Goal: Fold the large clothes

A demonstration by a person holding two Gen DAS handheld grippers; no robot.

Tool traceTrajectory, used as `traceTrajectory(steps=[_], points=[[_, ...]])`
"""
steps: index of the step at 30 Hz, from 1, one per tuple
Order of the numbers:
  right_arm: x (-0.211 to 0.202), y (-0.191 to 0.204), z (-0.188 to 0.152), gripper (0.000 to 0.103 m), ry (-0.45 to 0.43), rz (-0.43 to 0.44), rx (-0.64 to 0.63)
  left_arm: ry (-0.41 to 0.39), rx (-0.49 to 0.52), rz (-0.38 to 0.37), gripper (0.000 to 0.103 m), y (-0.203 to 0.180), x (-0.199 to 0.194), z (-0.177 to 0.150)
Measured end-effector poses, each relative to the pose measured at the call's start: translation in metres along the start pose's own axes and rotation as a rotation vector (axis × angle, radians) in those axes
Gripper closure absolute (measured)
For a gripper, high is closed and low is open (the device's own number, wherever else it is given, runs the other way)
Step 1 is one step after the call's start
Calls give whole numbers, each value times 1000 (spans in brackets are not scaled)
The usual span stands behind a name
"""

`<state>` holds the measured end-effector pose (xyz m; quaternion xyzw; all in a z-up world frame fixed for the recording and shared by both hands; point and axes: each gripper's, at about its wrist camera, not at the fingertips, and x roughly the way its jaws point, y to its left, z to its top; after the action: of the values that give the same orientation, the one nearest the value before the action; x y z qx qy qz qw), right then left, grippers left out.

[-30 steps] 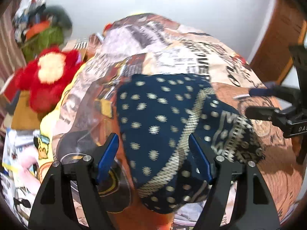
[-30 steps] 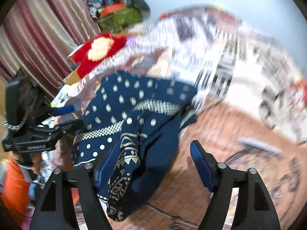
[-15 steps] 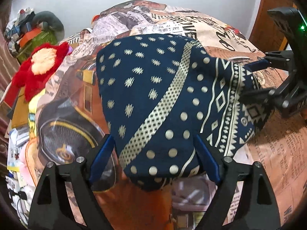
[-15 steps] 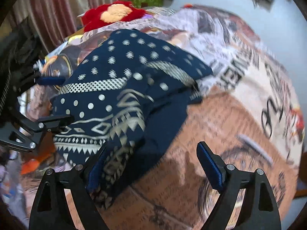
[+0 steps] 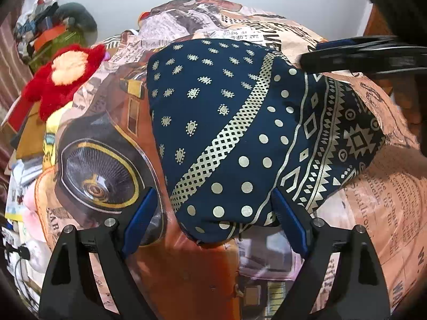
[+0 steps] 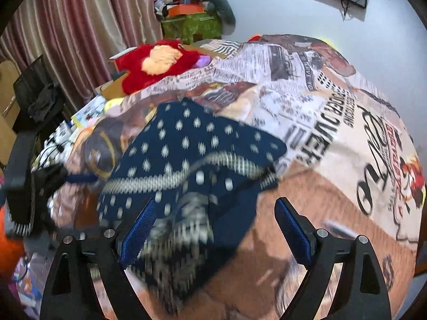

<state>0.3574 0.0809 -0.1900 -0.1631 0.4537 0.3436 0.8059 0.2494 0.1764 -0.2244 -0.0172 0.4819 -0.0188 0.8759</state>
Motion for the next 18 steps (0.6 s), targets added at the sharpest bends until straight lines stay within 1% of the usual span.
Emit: traceTrajectory(steps=[3, 6, 7, 10, 12, 13, 18], points=[[30, -4, 5, 14, 40, -26, 23, 1, -17, -10, 13, 3, 1, -2], [43, -17, -2, 14, 63, -49, 40, 3, -31, -18, 10, 7, 2, -3], [43, -23, -5, 14, 62, -32, 52, 5, -34, -21, 9, 8, 4, -3], [40, -45, -16, 14, 66, 24, 131, 9, -53, -30, 9, 9, 5, -4], [33, -52, -22, 14, 62, 34, 172, 5, -56, -17, 9, 8, 4, -4], [29, -53, -24, 14, 58, 33, 182, 3, -55, -9, 9, 7, 3, -4], [-5, -53, -34, 14, 15, -42, 200, 12, -50, 34, 10, 2, -7, -8]])
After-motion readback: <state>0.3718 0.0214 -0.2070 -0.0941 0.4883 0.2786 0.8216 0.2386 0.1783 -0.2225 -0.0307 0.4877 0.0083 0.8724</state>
